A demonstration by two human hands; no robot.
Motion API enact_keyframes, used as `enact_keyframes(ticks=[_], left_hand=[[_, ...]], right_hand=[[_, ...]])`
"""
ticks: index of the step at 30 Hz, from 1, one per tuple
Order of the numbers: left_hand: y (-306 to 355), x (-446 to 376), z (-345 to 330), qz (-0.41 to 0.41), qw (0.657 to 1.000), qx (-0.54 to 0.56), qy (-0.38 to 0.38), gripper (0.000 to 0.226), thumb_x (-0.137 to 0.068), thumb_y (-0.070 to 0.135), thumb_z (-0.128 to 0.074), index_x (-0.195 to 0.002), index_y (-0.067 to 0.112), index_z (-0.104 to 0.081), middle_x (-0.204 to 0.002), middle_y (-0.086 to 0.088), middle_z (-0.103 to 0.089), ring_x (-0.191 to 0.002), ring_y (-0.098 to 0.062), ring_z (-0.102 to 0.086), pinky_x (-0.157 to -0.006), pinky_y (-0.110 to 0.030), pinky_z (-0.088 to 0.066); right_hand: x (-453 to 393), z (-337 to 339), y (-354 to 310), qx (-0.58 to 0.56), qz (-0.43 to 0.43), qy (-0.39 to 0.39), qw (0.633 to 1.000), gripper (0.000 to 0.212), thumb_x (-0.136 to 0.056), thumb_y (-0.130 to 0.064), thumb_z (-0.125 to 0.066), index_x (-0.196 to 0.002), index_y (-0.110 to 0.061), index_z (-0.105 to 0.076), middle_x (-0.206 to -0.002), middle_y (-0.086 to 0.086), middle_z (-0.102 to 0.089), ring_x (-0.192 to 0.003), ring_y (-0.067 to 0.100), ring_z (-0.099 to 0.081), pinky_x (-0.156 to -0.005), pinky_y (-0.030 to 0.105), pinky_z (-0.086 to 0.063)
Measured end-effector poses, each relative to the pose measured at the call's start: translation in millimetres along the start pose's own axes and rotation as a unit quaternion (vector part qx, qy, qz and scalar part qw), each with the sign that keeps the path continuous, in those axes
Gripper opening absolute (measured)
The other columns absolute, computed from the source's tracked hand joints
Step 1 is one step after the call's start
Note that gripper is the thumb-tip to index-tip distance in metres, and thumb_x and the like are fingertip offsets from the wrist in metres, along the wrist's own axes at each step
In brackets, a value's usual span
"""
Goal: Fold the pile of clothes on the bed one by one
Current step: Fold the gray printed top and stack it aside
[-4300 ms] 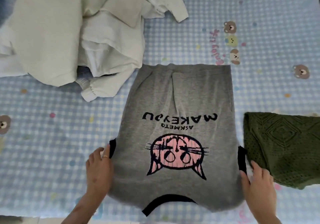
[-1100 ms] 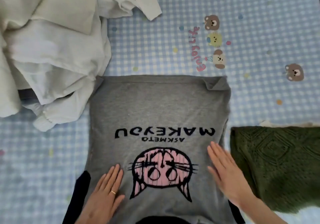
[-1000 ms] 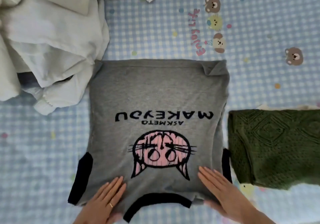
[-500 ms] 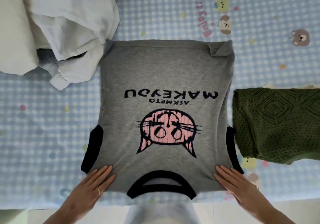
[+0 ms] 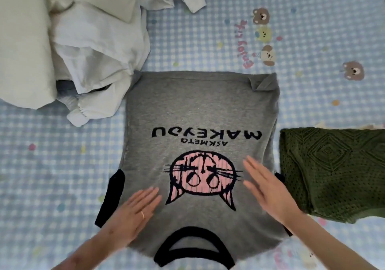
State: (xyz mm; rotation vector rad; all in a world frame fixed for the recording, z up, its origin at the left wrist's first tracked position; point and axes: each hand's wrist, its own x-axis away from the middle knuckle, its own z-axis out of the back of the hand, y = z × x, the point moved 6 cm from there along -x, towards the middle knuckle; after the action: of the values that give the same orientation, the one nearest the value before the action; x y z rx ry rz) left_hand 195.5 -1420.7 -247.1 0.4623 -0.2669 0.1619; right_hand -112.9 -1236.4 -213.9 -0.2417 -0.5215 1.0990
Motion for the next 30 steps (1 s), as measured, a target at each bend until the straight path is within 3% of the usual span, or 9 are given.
enact_keyframes(ticks=[4, 7, 12, 15, 18, 22, 25, 27, 30], left_hand=[[-68, -127, 79, 0.121, 0.987, -0.047, 0.090, 0.055, -0.092, 0.009, -0.026, -0.147, 0.003, -0.023, -0.154, -0.014, -0.018, -0.143, -0.030, -0.019, -0.118, -0.029, -0.001], [-117, -200, 109, 0.157, 0.984, -0.063, 0.046, 0.068, -0.091, -0.005, -0.030, -0.150, 0.009, 0.000, -0.158, -0.009, 0.006, -0.147, -0.021, 0.005, -0.117, -0.027, 0.006], [-190, -272, 135, 0.194, 0.976, -0.099, 0.002, 0.077, -0.085, -0.012, -0.031, -0.151, 0.011, 0.001, -0.159, -0.009, 0.003, -0.147, -0.021, 0.002, -0.118, -0.029, 0.001], [-230, -290, 145, 0.227, 0.964, -0.139, -0.024, 0.074, -0.088, -0.008, -0.032, -0.151, 0.011, 0.001, -0.159, -0.011, 0.002, -0.147, -0.024, 0.000, -0.119, -0.035, -0.004], [-255, -299, 146, 0.235, 0.954, -0.182, -0.040, 0.063, -0.095, 0.002, -0.031, -0.151, 0.008, -0.002, -0.159, -0.012, -0.007, -0.146, -0.025, -0.010, -0.117, -0.033, -0.007], [-256, -296, 146, 0.231, 0.935, -0.264, -0.049, 0.058, -0.093, 0.010, -0.044, -0.147, 0.005, -0.022, -0.138, -0.014, -0.043, -0.122, -0.031, -0.042, -0.104, -0.036, -0.032], [-240, -283, 158, 0.199, 0.944, -0.263, -0.018, 0.033, -0.068, 0.004, -0.077, -0.099, 0.002, -0.066, -0.091, -0.015, -0.063, -0.086, -0.035, -0.057, -0.074, -0.040, -0.050], [-227, -265, 169, 0.179, 0.957, -0.226, 0.017, 0.024, -0.054, -0.002, -0.083, -0.070, 0.003, -0.066, -0.074, -0.016, -0.059, -0.072, -0.036, -0.057, -0.057, -0.040, -0.050], [-197, -221, 175, 0.131, 0.968, -0.202, 0.069, 0.036, -0.045, -0.008, -0.077, -0.077, 0.005, -0.065, -0.084, -0.016, -0.059, -0.077, -0.036, -0.057, -0.064, -0.040, -0.046]], right_hand=[[-119, 43, 40, 0.055, -0.051, 0.030, 0.997, 0.056, -0.101, -0.032, -0.037, -0.151, -0.014, -0.018, -0.159, 0.003, -0.010, -0.146, 0.015, -0.009, -0.119, 0.031, -0.013], [-176, 43, 66, 0.143, -0.025, -0.032, 0.989, 0.054, -0.103, -0.035, -0.025, -0.152, -0.021, -0.008, -0.160, 0.004, -0.002, -0.147, 0.018, 0.001, -0.120, 0.032, -0.005], [-240, 43, 118, 0.262, -0.039, -0.081, 0.961, 0.053, -0.104, -0.032, -0.017, -0.151, -0.028, 0.006, -0.158, -0.003, 0.010, -0.145, 0.017, 0.014, -0.117, 0.038, 0.007], [-262, 64, 151, 0.258, -0.101, -0.030, 0.960, 0.058, -0.101, -0.019, -0.030, -0.152, -0.024, -0.002, -0.160, 0.004, 0.000, -0.147, 0.025, 0.002, -0.117, 0.043, -0.002], [-277, 77, 170, 0.203, -0.141, -0.020, 0.969, 0.055, -0.100, -0.023, -0.036, -0.151, -0.017, -0.014, -0.158, 0.014, -0.012, -0.143, 0.033, -0.019, -0.111, 0.047, -0.025], [-278, 86, 170, 0.203, -0.144, 0.006, 0.968, 0.049, -0.094, -0.025, -0.053, -0.140, -0.015, -0.041, -0.131, 0.016, -0.050, -0.110, 0.037, -0.050, -0.085, 0.044, -0.041], [-269, 98, 164, 0.186, -0.133, 0.034, 0.973, 0.028, -0.090, -0.022, -0.061, -0.115, -0.012, -0.061, -0.102, 0.011, -0.061, -0.094, 0.035, -0.056, -0.075, 0.041, -0.038], [-256, 111, 151, 0.163, -0.093, 0.082, 0.979, 0.008, -0.086, -0.016, -0.067, -0.092, -0.011, -0.066, -0.085, 0.007, -0.058, -0.081, 0.032, -0.056, -0.070, 0.038, -0.035], [-217, 127, 120, 0.141, -0.017, 0.106, 0.984, 0.017, -0.077, -0.004, -0.073, -0.090, -0.012, -0.066, -0.079, 0.002, -0.054, -0.070, 0.027, -0.056, -0.070, 0.036, -0.036]])
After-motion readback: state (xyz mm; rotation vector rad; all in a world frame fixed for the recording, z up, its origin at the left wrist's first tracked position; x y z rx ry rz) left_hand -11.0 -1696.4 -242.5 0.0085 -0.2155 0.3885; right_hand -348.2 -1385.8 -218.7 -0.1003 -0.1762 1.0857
